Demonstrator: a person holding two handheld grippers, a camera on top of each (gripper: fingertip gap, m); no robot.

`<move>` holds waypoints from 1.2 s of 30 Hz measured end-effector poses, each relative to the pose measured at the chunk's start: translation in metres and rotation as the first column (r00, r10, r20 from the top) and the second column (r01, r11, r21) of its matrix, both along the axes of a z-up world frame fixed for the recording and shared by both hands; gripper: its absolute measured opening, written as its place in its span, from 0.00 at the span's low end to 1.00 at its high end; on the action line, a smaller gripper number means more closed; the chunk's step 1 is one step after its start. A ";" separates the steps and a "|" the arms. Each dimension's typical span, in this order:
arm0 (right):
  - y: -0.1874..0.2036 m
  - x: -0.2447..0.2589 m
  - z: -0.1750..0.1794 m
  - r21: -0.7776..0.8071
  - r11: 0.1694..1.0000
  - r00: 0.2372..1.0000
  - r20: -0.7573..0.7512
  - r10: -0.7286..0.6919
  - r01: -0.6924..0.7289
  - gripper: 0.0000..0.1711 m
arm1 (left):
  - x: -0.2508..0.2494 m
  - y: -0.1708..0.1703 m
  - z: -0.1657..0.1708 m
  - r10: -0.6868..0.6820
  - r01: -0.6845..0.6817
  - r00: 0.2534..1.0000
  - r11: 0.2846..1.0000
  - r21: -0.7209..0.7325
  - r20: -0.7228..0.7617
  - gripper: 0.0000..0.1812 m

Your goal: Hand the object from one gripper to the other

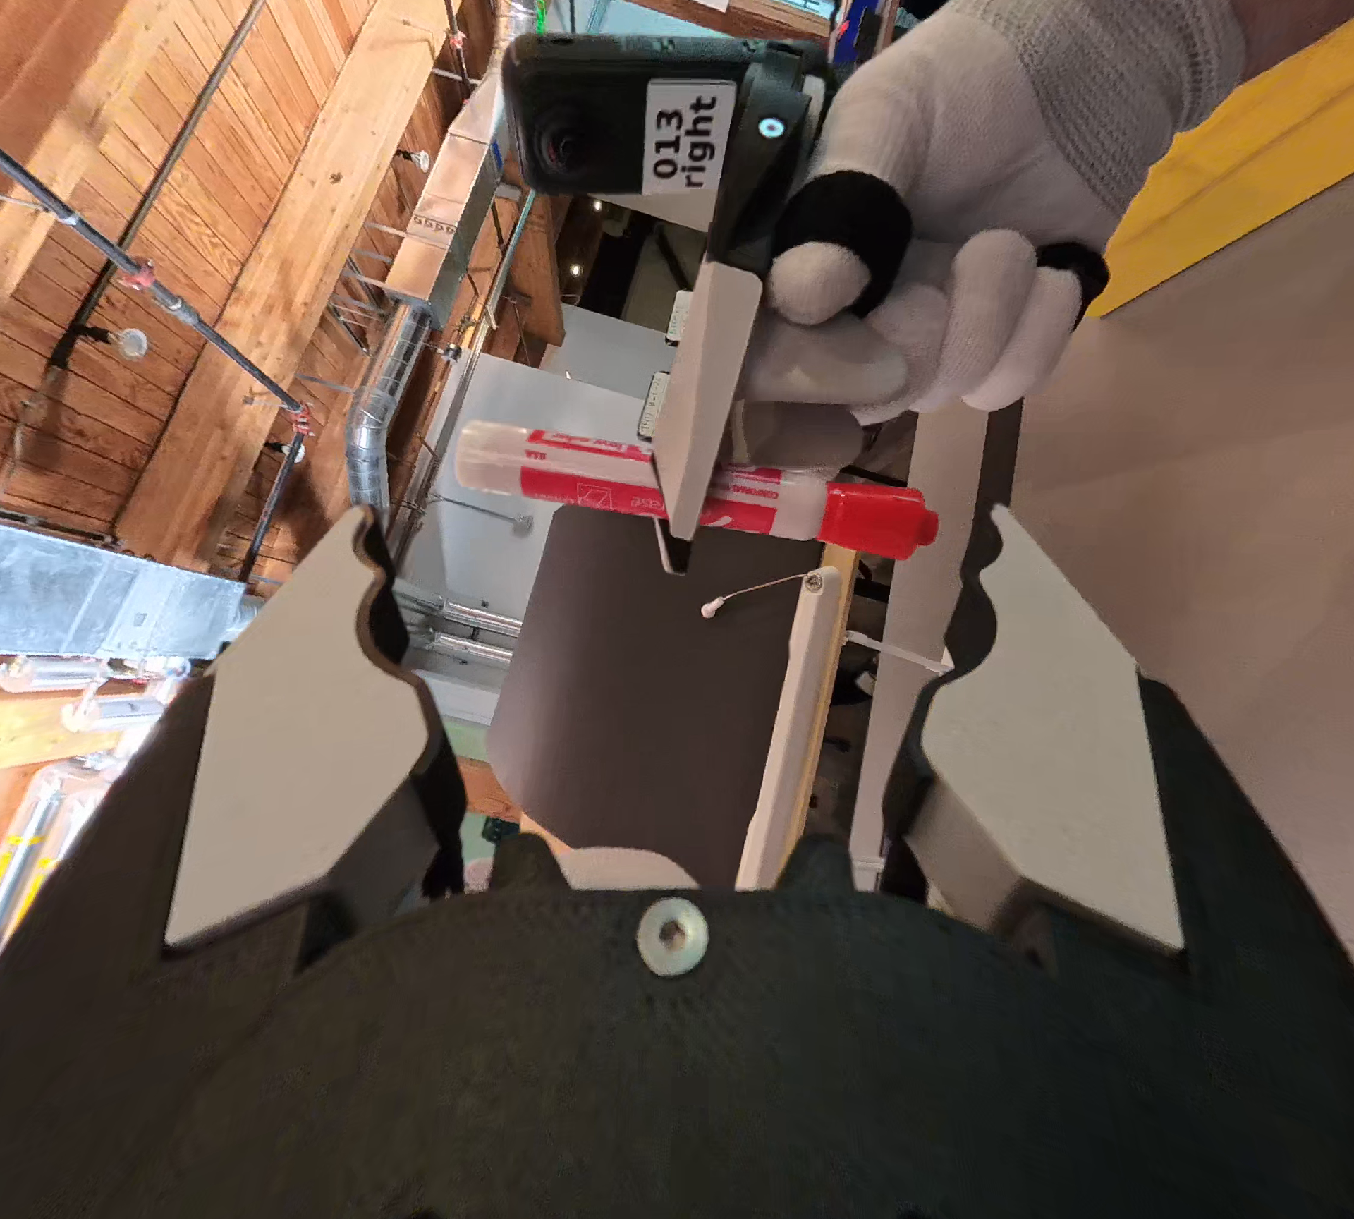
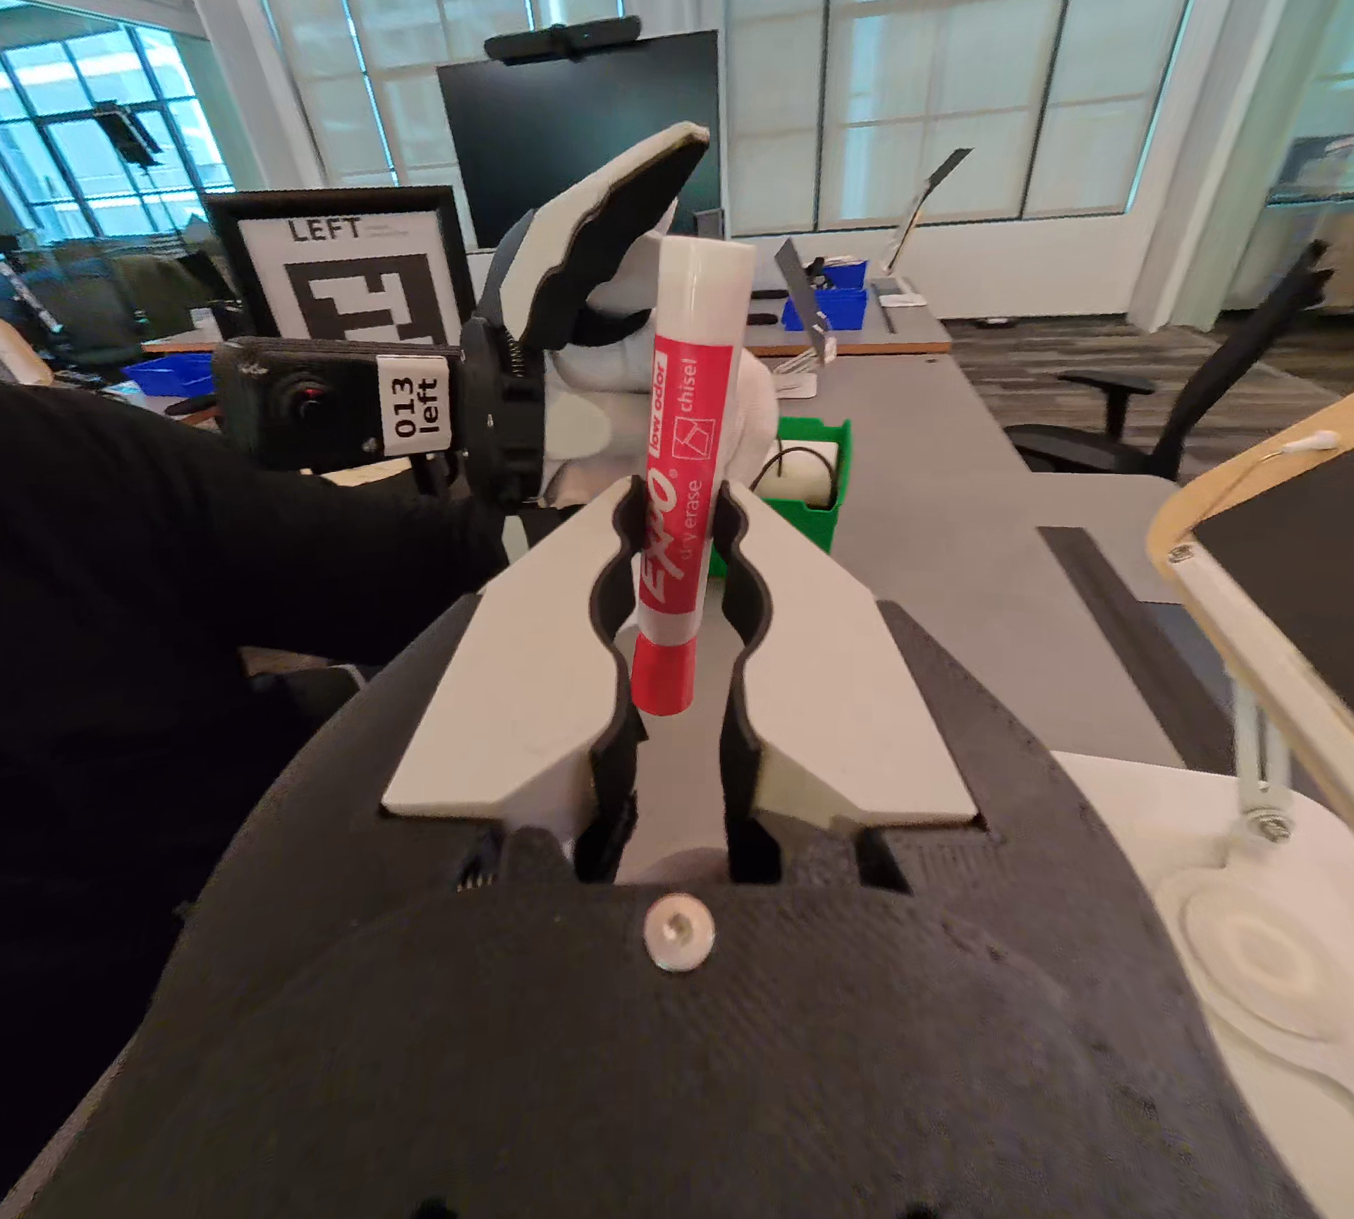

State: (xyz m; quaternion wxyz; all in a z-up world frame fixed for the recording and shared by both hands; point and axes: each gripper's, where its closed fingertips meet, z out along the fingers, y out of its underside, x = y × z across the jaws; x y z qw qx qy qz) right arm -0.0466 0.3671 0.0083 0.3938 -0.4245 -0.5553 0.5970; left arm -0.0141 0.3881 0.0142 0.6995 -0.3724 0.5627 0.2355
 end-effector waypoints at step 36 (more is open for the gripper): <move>-0.024 0.008 0.035 0.533 0.799 0.955 -0.240 -0.173 0.279 0.61 | -0.005 -0.052 0.029 -0.363 0.488 0.844 0.826 -0.282 0.395 0.75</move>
